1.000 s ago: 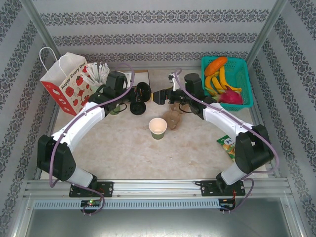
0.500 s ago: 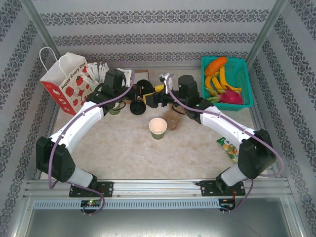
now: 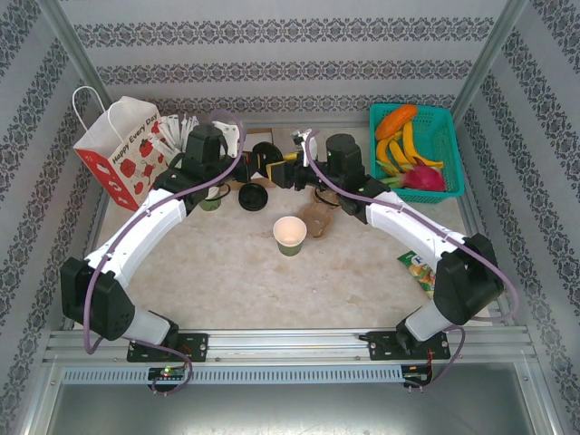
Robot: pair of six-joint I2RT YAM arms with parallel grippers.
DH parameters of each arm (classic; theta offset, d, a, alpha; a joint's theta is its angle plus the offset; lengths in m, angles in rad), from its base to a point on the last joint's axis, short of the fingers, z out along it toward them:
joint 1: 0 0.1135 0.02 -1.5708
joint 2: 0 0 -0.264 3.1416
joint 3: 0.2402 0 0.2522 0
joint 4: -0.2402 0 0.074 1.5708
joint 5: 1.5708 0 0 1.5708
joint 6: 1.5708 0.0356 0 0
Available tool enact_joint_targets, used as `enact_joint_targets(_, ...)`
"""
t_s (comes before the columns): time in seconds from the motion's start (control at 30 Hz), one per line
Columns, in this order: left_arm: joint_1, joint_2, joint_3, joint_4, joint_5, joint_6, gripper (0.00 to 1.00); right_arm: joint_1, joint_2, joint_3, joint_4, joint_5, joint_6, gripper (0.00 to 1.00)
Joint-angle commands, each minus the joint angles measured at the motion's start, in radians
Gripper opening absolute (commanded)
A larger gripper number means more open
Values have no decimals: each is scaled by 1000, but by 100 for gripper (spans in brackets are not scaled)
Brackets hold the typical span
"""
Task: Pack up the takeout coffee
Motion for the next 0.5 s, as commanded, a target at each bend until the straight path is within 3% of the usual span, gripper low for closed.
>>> enact_joint_targets(0.0, -2, -25, -10, 47, 26, 20, 0, 4, 13, 33, 34, -16, -4, 43)
enact_joint_targets(0.47, -1, -43, -38, 78, 78, 17, 0, 4, -4, 45, -2, -10, -76, 26)
